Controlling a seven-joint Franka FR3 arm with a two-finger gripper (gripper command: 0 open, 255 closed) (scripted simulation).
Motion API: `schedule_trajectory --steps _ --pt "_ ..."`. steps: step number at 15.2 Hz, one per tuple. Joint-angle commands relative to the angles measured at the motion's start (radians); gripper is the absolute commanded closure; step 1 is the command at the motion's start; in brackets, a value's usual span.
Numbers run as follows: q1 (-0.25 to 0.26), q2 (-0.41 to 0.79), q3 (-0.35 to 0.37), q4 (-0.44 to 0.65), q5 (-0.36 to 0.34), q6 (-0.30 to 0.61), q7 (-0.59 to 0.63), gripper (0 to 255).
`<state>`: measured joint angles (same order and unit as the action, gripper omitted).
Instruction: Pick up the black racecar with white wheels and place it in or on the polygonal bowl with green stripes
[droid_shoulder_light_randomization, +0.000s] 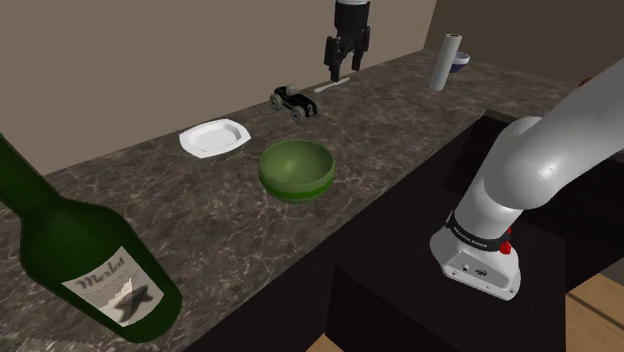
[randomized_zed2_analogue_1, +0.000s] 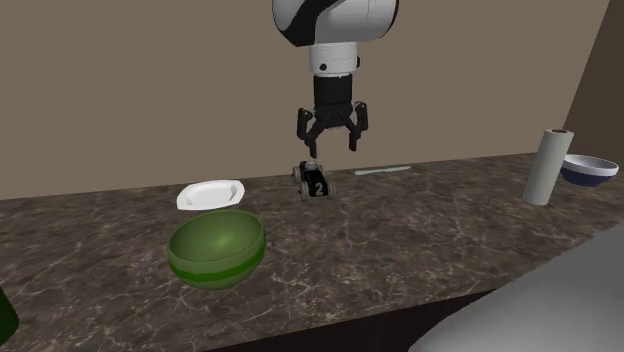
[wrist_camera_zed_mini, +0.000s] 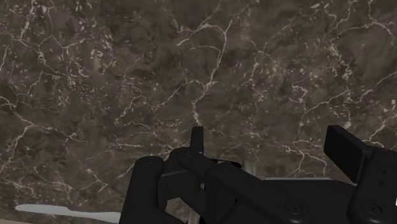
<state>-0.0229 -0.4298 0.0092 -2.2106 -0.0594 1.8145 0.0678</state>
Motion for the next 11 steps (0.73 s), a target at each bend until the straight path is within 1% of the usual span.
schedule_trajectory --steps 1,6,11 --pt "-0.006 0.079 -0.012 0.039 0.003 0.042 -0.007 0" --pt "-0.016 0.261 -0.03 0.14 0.02 0.126 -0.014 0" --pt "-0.026 0.449 -0.044 0.274 0.045 0.181 -0.026 0"
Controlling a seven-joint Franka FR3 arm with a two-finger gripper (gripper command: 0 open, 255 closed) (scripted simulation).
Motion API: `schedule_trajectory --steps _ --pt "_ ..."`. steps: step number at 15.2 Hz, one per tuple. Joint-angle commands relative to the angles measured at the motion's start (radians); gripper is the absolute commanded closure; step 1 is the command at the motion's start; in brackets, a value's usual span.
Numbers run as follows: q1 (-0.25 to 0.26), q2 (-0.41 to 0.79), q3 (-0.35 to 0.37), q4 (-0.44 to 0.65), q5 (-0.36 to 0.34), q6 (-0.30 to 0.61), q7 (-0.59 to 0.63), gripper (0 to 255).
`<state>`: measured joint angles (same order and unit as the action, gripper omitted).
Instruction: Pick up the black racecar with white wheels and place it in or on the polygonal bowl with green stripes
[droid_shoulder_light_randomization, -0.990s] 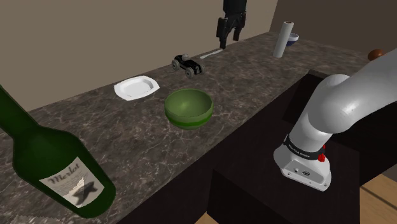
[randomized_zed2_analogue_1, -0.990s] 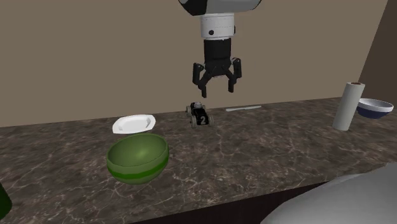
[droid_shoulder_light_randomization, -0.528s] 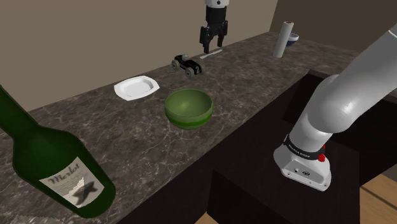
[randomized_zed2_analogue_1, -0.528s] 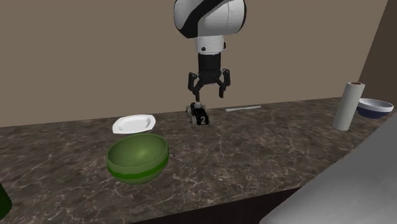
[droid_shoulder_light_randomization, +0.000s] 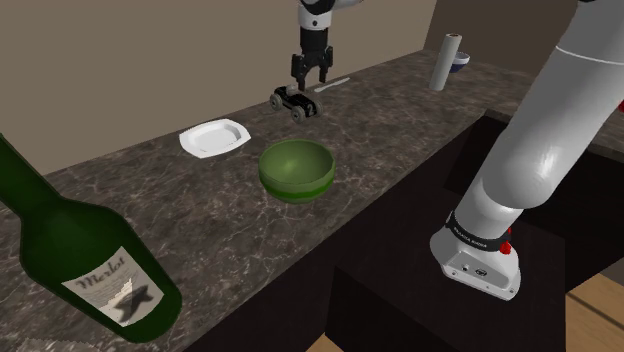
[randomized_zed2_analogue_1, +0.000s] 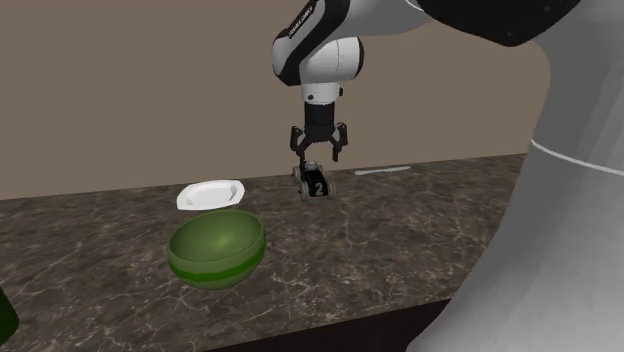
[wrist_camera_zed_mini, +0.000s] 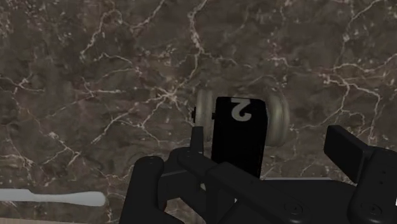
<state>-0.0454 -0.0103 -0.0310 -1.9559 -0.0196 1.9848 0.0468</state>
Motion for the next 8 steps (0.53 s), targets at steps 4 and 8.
schedule_trajectory --steps 4,8 --pt "-0.015 0.184 -0.011 0.153 0.03 0.033 -0.015 0" --pt "-0.023 0.284 -0.013 0.238 0.046 0.047 -0.021 0"
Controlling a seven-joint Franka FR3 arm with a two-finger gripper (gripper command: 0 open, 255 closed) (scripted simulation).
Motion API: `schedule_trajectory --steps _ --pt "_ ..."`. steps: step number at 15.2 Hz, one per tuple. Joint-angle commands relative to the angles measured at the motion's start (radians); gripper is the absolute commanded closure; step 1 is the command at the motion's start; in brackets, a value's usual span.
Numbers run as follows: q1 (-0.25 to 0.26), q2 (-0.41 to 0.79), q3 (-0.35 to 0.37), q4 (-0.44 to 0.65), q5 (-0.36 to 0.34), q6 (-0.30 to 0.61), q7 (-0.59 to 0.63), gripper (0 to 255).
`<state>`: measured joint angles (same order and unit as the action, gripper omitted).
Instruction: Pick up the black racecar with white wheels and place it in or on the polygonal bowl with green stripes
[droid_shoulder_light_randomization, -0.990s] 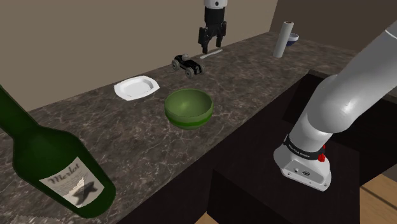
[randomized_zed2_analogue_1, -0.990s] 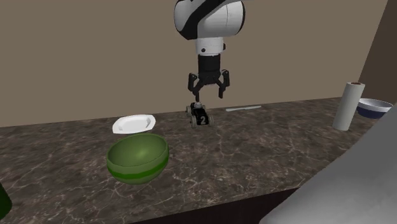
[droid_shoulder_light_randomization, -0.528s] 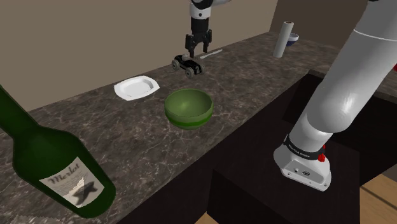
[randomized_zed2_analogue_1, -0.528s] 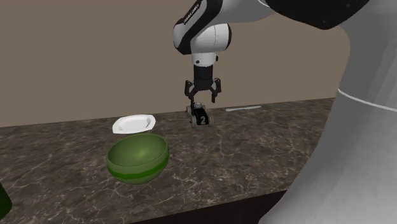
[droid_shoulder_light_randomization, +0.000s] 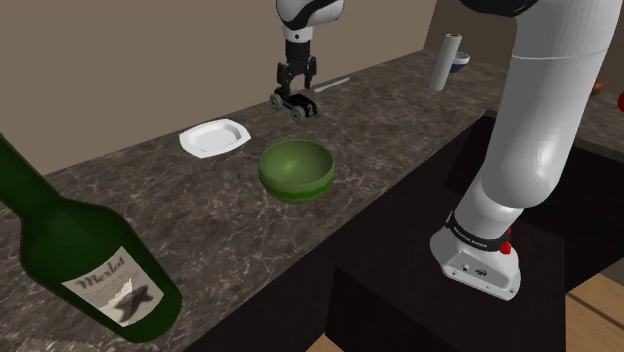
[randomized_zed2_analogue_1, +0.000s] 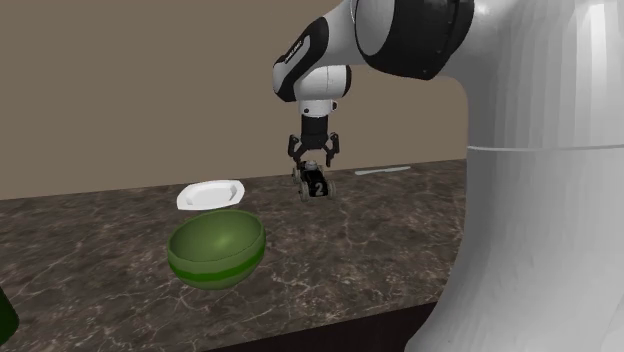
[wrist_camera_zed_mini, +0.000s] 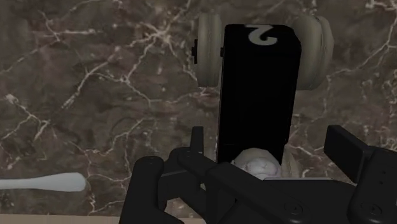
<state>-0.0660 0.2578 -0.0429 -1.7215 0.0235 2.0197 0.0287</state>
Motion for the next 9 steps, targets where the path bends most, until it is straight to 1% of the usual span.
schedule_trajectory --steps 1,6,9 --pt "-0.002 0.02 -0.001 -0.003 0.003 0.024 -0.003 0" --pt "-0.002 0.048 0.0 -0.041 0.005 0.09 -0.005 0" --pt "-0.002 0.048 0.0 -0.041 0.005 0.09 -0.005 0"
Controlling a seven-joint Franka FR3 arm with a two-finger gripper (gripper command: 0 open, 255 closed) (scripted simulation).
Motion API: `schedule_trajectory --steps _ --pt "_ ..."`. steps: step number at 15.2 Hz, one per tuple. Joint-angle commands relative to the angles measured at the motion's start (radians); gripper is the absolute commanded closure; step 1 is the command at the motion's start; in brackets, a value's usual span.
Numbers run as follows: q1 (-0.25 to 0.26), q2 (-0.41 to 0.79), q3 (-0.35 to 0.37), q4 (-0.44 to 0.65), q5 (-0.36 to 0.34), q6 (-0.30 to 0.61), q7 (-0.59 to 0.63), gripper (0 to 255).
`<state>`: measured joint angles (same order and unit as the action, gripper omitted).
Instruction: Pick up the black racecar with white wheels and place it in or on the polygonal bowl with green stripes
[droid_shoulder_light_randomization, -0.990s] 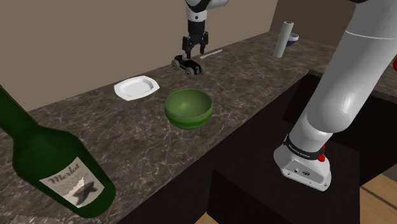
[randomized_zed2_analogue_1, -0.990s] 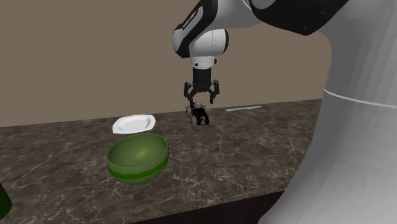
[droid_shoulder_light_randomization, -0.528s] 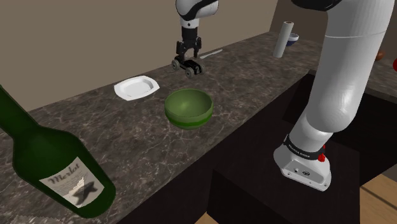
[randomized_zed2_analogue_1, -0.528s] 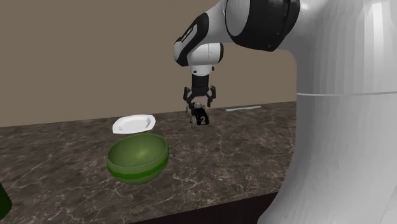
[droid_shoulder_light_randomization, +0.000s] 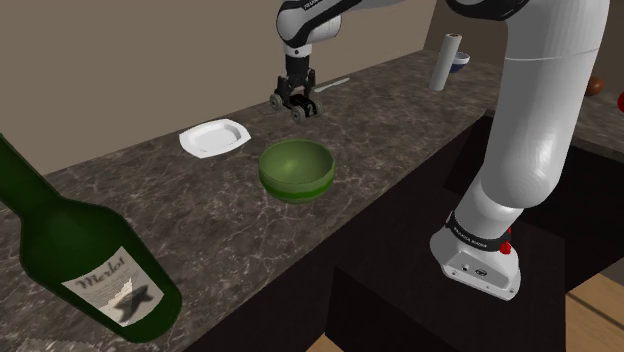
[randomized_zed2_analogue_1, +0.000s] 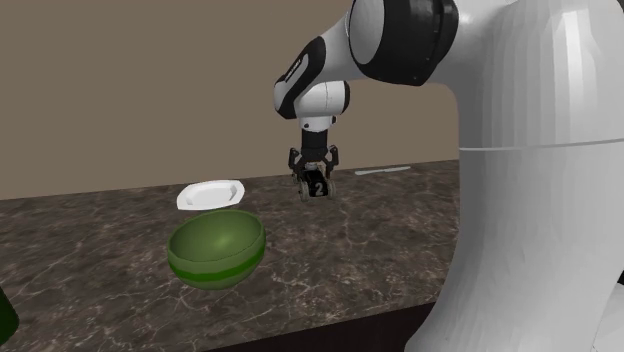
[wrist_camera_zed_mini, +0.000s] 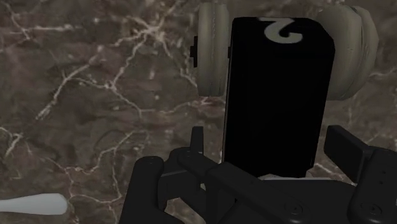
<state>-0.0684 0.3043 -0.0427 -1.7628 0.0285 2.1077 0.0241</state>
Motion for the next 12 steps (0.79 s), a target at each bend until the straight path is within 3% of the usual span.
schedule_trajectory --steps 1,5,6,12 --pt "0.0 0.001 0.0 0.0 0.0 0.002 0.0 0" --pt "0.0 0.001 0.0 0.0 0.0 0.001 0.0 0" --pt "0.0 0.001 0.0 0.0 0.0 0.001 0.0 255" --pt "0.0 0.001 0.0 0.0 0.0 0.001 0.0 255"
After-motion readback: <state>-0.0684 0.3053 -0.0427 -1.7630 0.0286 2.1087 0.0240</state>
